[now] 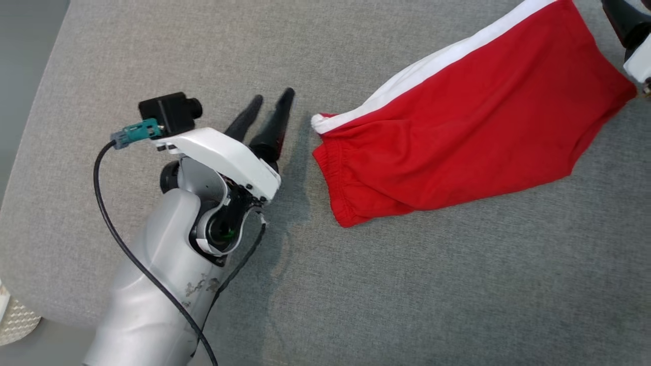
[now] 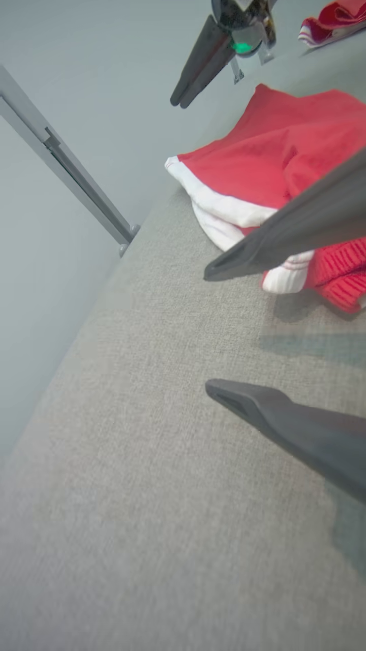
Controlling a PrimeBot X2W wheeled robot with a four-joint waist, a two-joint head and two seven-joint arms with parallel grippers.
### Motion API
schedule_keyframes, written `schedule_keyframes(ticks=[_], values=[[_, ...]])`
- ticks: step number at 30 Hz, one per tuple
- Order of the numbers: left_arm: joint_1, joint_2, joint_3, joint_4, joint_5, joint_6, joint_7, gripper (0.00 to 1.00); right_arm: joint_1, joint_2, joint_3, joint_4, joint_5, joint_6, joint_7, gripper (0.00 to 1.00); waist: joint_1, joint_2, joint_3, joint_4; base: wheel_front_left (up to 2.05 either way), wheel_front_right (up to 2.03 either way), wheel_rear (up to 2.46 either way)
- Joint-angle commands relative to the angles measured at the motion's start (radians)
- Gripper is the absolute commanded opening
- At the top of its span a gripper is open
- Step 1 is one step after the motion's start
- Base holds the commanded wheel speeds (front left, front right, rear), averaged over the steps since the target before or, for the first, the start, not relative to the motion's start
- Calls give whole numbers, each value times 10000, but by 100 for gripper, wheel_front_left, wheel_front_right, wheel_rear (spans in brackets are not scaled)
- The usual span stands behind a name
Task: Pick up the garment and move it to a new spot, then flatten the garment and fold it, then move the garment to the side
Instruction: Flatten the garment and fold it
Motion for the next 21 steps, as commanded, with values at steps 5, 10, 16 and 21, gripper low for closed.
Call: schedule_keyframes(ticks=[5, 10, 16, 21], values=[[-324, 141, 177, 570, 538, 214, -1010, 100, 564, -188, 338, -240, 344, -5, -805, 100, 0, 0, -314, -367, 0, 0, 0], [-123, 397, -102, 834, 1356, 326, -1989, 100, 1287, -281, 621, -873, 517, -5, -2166, 100, 0, 0, -771, -753, 0, 0, 0], [433, 707, -213, 764, 1991, 348, -3056, 100, 2460, -91, 483, -1508, 973, -5, -3538, 100, 0, 0, -1466, -1271, 0, 0, 0], [913, 923, -196, 699, 2388, 448, -3364, 100, 3243, -123, 590, -1786, 446, -5, -4414, 100, 0, 0, -1937, -1586, 0, 0, 0]])
